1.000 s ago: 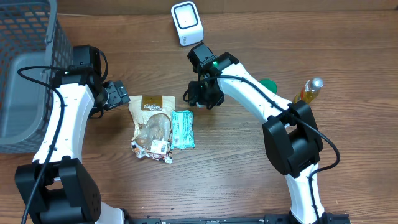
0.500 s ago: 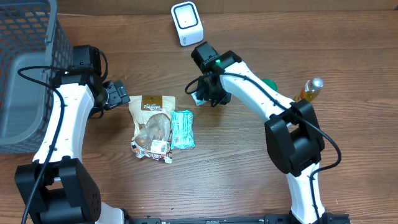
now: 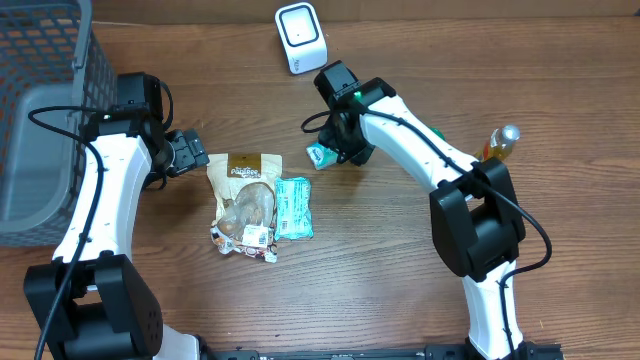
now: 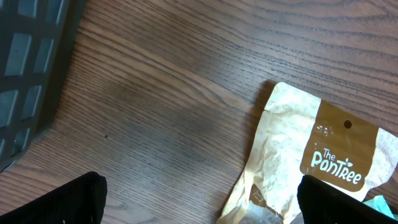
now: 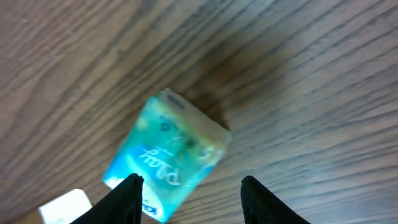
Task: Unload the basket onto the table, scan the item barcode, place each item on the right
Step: 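Lift the teal packet with the right gripper and move it right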
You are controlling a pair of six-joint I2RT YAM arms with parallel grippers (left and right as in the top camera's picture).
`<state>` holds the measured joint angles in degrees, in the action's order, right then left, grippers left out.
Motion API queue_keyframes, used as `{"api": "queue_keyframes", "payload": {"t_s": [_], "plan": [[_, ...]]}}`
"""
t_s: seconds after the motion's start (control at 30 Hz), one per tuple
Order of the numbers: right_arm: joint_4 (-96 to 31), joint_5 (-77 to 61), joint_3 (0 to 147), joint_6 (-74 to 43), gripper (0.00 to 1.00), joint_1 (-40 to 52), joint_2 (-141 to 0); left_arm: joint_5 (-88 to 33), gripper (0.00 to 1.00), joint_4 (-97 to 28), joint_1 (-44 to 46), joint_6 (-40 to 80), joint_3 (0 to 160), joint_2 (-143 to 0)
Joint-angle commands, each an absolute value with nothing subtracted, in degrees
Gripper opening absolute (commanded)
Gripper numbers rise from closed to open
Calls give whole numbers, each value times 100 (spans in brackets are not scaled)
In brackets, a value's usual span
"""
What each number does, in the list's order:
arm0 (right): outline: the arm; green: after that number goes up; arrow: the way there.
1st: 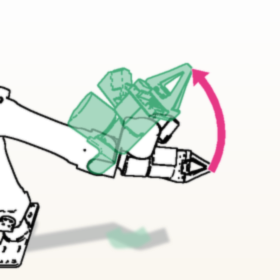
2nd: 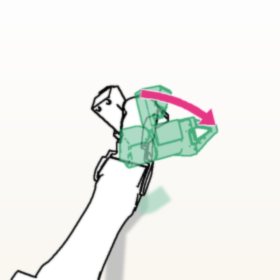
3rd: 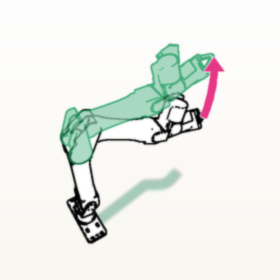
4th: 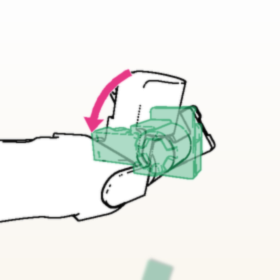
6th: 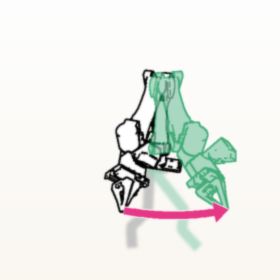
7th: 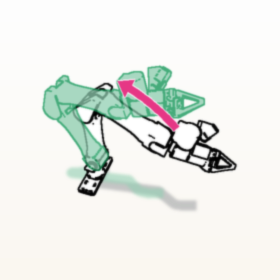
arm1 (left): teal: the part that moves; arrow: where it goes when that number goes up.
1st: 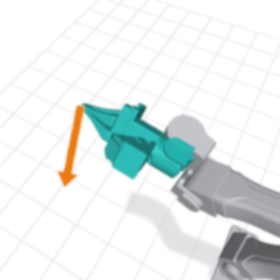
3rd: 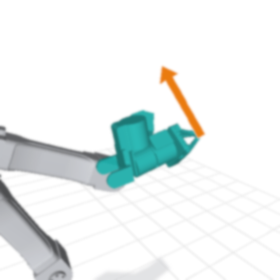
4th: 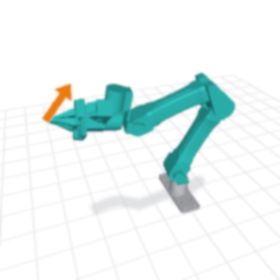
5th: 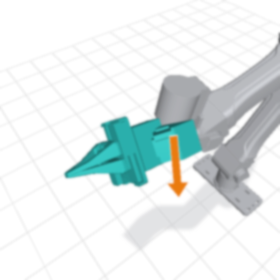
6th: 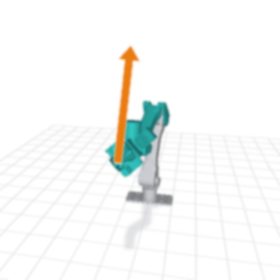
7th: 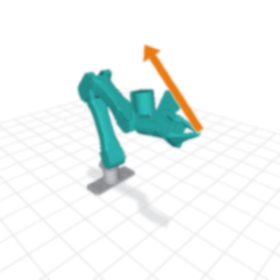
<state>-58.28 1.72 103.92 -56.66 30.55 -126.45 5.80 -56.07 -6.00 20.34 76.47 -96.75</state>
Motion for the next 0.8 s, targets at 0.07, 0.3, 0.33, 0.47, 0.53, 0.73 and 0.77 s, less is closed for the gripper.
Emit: {"api": "queue_keyframes", "payload": {"t_s": [0.07,0.3,0.33,0.47,0.53,0.73,0.77], "plan": [[-5771,228,10418,-6241,48,3155,-12420,572,100,-5607,-598,1907,7673,-9546],[-5586,228,10116,-6460,48,3221,-12427,574,99,-5607,-598,1907,7673,-9546],[-5524,228,10057,-6462,47,3225,-12427,574,100,-5607,-598,1907,7673,-9546],[-5227,137,9835,-6477,43,3229,-12427,572,100,-5607,-598,1907,7673,-9546],[-5122,121,9754,-6484,41,3229,-12427,574,100,-5607,-598,1907,7673,-9546],[-5063,143,9745,-6628,39,3229,-12429,574,100,-5607,-598,1907,7673,-9546],[-5041,145,9745,-6650,38,3229,-12431,574,100,-5607,-598,1907,7673,-9546]]}}
